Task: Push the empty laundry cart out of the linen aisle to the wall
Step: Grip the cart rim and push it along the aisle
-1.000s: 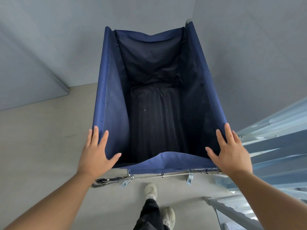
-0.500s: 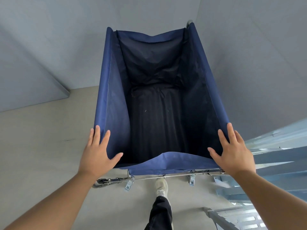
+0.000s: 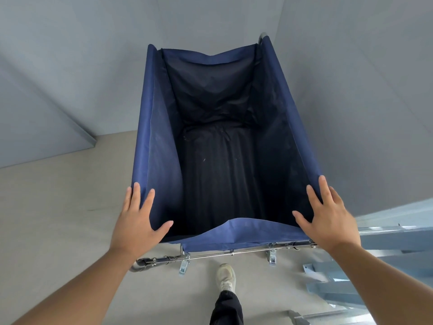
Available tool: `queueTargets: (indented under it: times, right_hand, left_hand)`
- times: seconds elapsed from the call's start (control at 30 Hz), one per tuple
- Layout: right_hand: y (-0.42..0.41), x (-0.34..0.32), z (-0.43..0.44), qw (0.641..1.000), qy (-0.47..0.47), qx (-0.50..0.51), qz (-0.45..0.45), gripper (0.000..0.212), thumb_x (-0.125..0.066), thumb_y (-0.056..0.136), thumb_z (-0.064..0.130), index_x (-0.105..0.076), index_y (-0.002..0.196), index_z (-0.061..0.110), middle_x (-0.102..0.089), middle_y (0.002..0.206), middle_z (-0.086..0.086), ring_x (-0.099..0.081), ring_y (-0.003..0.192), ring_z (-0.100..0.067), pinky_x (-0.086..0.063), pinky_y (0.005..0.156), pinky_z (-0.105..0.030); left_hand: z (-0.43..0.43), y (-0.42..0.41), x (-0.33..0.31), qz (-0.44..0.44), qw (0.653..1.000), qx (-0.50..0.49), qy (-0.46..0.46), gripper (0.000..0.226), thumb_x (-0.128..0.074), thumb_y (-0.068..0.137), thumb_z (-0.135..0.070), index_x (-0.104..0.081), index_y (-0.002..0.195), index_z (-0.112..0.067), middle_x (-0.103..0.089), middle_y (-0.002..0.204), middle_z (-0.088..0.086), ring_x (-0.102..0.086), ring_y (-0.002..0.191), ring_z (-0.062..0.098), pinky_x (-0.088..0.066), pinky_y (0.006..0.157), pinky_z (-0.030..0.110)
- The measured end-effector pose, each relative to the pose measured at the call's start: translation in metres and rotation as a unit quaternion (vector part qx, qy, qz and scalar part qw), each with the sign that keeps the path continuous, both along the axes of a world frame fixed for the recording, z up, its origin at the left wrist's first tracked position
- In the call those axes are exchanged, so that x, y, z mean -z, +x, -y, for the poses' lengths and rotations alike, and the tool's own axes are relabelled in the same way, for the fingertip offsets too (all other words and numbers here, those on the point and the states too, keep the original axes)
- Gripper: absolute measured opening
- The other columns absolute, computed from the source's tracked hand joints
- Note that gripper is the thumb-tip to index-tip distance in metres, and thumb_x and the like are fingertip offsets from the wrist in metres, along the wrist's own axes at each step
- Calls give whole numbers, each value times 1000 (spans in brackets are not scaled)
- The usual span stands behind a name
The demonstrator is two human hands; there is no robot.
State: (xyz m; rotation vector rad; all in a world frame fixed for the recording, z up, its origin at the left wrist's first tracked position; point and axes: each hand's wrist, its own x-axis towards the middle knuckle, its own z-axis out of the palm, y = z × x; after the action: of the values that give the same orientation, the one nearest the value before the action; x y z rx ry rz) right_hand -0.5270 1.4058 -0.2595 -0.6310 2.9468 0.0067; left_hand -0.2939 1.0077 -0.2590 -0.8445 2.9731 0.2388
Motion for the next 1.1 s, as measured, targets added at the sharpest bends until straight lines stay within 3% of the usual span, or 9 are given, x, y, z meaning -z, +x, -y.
queueTargets:
  times: [0.3,0.6,0.83,1.1]
  right_hand:
    - [-30,0,15,1000,-3,14,10,77,-58,83,64,-46,145,19,-12,165,1,-37,139,-29,-60,64,-45]
    - [-59,-3,30,999,18,31,28,80,-52,87,66,-38,152,22,-5,167,2,-30,145,-27,-61,73,-44]
    - [-84,-4,42,999,28,35,27,81,-48,88,68,-33,154,23,1,168,3,-29,147,-27,-60,78,-41]
    - [-107,-7,50,998,19,42,33,80,-53,88,65,-37,153,21,-5,168,2,-32,145,-27,-60,77,-42]
  left_hand:
    - [17,-38,-5,11,1000,6,0,98,-60,76,-72,-26,155,-24,0,167,5,10,154,22,-49,99,46]
    - [39,-78,-2,14,1000,19,1,97,-61,76,-72,-29,153,-23,-1,167,5,8,154,22,-51,96,46]
    - [52,-108,-2,22,999,24,1,98,-47,74,-79,-30,153,-23,-2,167,5,7,154,23,-49,98,47]
    - [60,-133,-4,43,999,28,0,99,-33,77,-85,-27,154,-24,1,167,5,11,153,22,-51,96,44]
